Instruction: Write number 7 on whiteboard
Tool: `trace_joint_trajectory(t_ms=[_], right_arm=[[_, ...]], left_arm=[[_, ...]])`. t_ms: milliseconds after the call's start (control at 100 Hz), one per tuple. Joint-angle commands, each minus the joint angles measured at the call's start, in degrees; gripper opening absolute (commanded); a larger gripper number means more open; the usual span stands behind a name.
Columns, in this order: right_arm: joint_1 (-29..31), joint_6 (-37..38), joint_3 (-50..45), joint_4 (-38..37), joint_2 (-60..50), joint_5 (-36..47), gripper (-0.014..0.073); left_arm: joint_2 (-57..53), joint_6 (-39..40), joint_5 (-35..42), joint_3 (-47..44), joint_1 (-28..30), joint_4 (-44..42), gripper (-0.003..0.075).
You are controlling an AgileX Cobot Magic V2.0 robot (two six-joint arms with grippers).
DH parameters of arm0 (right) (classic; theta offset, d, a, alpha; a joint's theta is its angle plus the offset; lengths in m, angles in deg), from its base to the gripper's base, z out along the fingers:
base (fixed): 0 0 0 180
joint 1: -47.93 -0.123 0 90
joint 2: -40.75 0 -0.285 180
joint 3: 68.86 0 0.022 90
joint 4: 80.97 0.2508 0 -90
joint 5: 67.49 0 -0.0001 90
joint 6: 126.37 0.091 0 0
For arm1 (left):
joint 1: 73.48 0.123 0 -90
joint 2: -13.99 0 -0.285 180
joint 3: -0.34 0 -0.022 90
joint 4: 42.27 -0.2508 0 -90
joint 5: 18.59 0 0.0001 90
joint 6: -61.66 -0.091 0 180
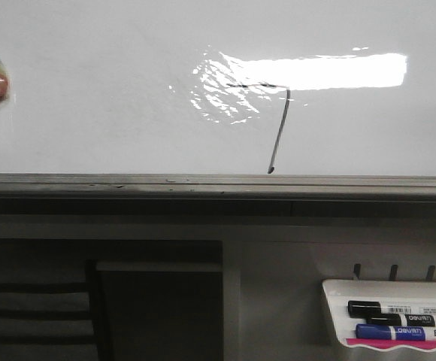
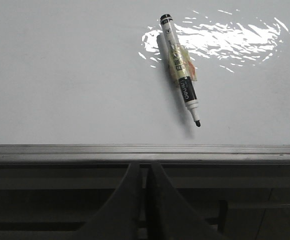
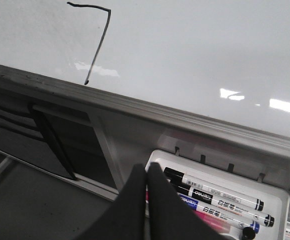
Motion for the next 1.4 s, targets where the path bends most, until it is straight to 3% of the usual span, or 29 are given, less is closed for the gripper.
trace_joint_trajectory(t_ms=[0, 410, 550, 730, 920, 970, 1330, 1390], right_arm=[[0.2, 0.0, 1.7, 0.2, 0.7, 4.3, -0.0071], [0.2, 0.0, 1.7, 0.2, 0.7, 4.3, -0.0071], [2.6, -1.4, -0.7, -0.7, -6.8, 5.0, -0.0071], [10.9, -1.3, -9.9, -2.0, -18.4, 20.3, -0.0071], [12.5, -1.3, -18.5, -0.4, -24.7, 26.0, -0.0071], [12.5, -1.3, -18.2, -0.4, -25.2, 23.2, -0.0071], [12.6, -1.1, -18.4, -0.6, -25.0, 24.0, -0.0071], [12.6, 3.3, -18.4, -5.6, -25.0, 24.7, -0.0071]], left_arm=[[-1.7, 0.7, 4.4, -2.0, 0.0, -0.2, -0.002], [-1.7, 0.7, 4.4, -2.0, 0.0, -0.2, -0.002], [-1.7, 0.7, 4.4, -2.0, 0.0, -0.2, -0.002], [-1.7, 0.7, 4.4, -2.0, 0.0, -0.2, -0.002], [-1.7, 0.7, 4.4, -2.0, 0.0, -0.2, -0.002], [-1.7, 0.7, 4.4, -2.0, 0.0, -0.2, -0.002], [-1.7, 0.7, 4.4, -2.0, 0.0, -0.2, -0.002], [-1.7, 0.7, 4.4, -2.0, 0.0, -0.2, -0.002]])
